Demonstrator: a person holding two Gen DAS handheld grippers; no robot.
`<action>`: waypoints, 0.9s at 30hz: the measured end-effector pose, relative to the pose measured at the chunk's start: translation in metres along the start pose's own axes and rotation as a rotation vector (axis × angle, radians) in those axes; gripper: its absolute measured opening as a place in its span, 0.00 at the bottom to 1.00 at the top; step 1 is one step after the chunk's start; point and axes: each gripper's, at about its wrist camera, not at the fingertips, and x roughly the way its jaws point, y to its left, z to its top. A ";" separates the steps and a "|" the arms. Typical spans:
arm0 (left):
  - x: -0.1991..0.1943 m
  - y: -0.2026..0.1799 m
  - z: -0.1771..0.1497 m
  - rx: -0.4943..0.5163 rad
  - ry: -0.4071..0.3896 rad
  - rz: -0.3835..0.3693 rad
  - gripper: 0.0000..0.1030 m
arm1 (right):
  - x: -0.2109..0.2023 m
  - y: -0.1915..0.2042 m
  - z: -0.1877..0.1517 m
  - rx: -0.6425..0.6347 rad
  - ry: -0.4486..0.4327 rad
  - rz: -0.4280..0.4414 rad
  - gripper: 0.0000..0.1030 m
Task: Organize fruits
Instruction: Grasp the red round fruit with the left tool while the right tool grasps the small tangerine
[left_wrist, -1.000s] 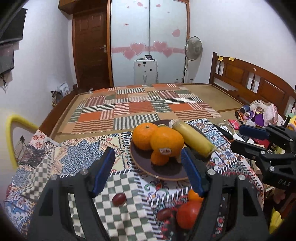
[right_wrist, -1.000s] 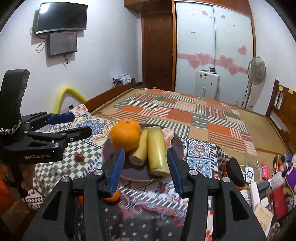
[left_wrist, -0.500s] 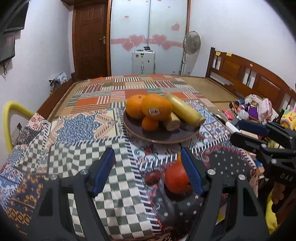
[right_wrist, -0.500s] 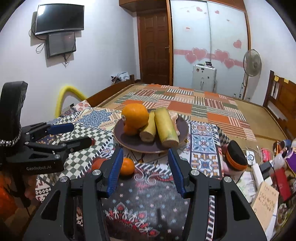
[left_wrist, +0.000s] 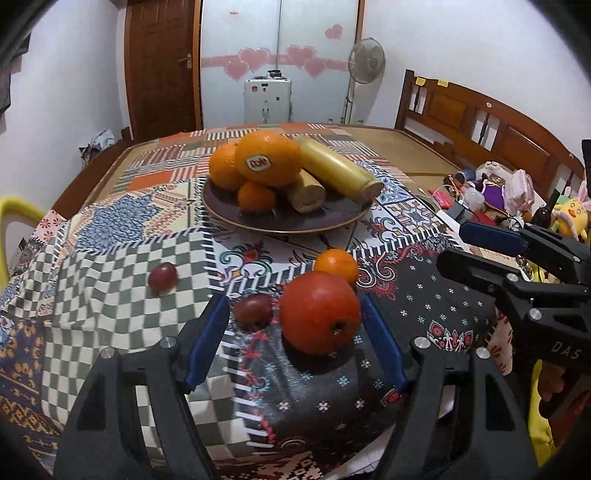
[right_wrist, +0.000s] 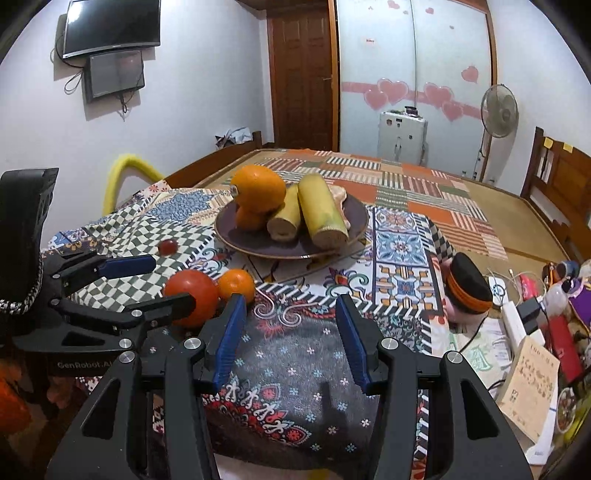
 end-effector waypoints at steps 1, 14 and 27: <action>0.002 -0.001 0.000 -0.001 0.005 -0.004 0.71 | 0.001 -0.001 0.000 0.003 0.003 0.001 0.46; 0.016 -0.013 -0.003 0.054 0.032 -0.014 0.47 | 0.011 0.003 -0.003 -0.001 0.020 0.025 0.46; -0.011 0.027 0.004 -0.026 -0.032 0.021 0.45 | 0.032 0.017 0.003 -0.015 0.038 0.073 0.46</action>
